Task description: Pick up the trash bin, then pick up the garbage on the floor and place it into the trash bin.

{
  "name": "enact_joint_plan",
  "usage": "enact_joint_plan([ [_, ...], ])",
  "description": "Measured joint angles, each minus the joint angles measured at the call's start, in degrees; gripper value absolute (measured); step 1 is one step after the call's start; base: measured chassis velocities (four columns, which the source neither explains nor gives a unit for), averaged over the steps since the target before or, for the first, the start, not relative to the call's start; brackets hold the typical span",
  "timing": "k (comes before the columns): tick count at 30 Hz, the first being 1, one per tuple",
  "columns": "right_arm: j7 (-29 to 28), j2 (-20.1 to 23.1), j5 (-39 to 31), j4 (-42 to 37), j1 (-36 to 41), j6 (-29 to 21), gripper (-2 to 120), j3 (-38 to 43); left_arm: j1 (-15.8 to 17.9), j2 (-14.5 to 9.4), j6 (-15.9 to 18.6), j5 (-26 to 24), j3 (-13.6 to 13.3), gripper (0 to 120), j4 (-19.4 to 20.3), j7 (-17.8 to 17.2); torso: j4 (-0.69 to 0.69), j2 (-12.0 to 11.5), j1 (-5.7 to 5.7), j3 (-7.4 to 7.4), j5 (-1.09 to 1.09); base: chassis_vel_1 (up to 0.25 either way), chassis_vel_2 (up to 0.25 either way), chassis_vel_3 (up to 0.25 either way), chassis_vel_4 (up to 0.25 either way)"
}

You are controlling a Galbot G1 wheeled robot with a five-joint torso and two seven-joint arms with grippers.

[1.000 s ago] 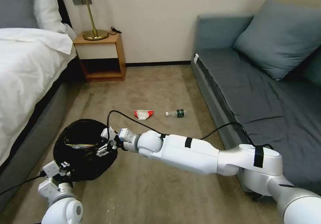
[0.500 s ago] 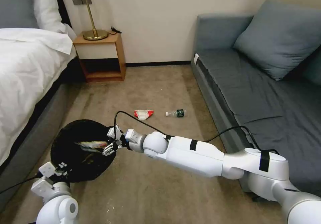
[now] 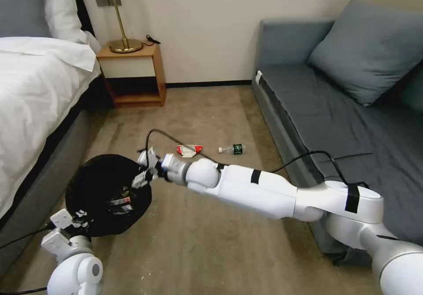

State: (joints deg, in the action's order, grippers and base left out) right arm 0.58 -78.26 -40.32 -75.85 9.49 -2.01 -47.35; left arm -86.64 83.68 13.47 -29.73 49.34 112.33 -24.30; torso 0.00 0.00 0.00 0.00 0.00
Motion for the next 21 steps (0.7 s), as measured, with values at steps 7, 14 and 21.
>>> enact_joint_plan([
  [7,-3.75,3.86,-0.07,-1.15,8.12,-0.67,100,10.83,0.07,-1.36,-0.16,-0.11,0.19,2,0.09,0.01,0.00,0.00,0.00,0.00,0.01,0.000,0.000,0.000,0.000],
  [14,-3.93,9.63,1.33,-1.24,16.82,-2.51,100,17.53,0.07,-2.12,-0.27,-0.61,0.31,2,0.11,0.05,-0.02,0.00,0.00,0.00,0.02,0.000,0.000,0.000,0.000],
  [21,-2.66,11.30,4.38,1.38,23.17,-0.34,100,23.82,0.16,-2.58,-0.64,-0.38,0.16,2,-0.93,0.08,-0.01,0.00,0.00,0.00,0.01,0.000,0.000,0.000,0.000],
])
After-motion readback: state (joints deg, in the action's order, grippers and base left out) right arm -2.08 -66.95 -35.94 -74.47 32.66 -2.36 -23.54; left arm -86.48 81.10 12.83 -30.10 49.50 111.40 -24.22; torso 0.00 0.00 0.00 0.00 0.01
